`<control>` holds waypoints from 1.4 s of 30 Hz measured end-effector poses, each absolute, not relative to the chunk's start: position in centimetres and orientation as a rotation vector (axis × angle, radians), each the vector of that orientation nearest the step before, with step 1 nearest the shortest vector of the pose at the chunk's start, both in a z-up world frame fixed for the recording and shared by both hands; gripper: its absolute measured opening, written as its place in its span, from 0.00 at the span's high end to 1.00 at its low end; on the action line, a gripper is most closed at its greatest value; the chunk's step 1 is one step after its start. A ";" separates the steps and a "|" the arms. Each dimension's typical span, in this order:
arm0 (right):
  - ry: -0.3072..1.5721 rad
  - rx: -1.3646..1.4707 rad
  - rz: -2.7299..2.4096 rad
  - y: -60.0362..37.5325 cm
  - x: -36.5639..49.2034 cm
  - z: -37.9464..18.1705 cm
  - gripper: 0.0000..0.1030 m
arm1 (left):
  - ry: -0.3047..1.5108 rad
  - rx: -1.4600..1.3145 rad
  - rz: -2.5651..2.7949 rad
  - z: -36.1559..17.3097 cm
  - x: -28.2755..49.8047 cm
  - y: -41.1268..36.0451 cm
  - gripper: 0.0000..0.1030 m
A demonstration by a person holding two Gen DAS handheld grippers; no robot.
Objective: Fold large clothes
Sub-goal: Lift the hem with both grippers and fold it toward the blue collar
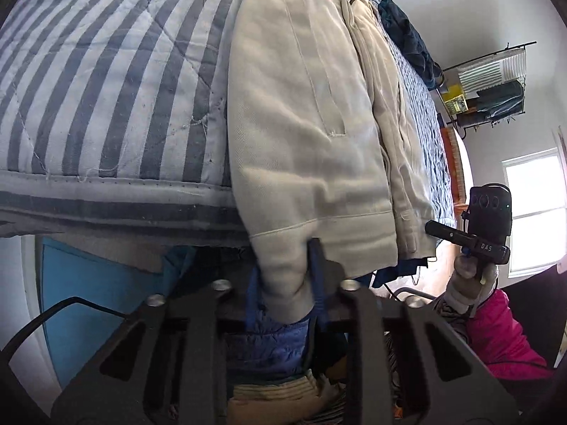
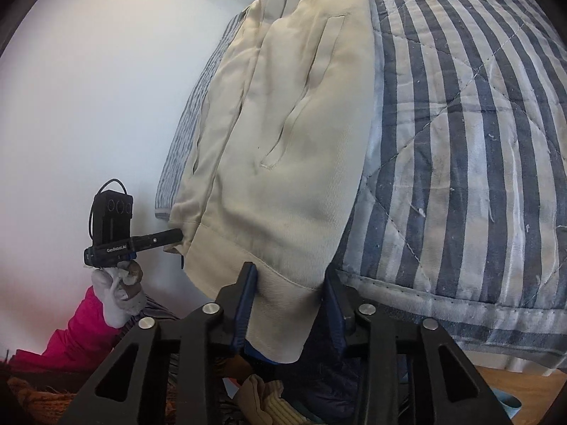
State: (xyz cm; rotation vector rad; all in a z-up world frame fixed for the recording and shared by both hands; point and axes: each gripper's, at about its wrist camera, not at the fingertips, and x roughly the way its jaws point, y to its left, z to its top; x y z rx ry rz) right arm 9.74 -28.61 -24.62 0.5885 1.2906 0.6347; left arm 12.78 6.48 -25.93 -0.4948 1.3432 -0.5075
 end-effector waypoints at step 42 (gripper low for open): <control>1.074 0.804 0.571 -31.0 24.1 -20.9 0.90 | 1.078 -0.609 -0.443 -21.5 27.9 3.9 0.91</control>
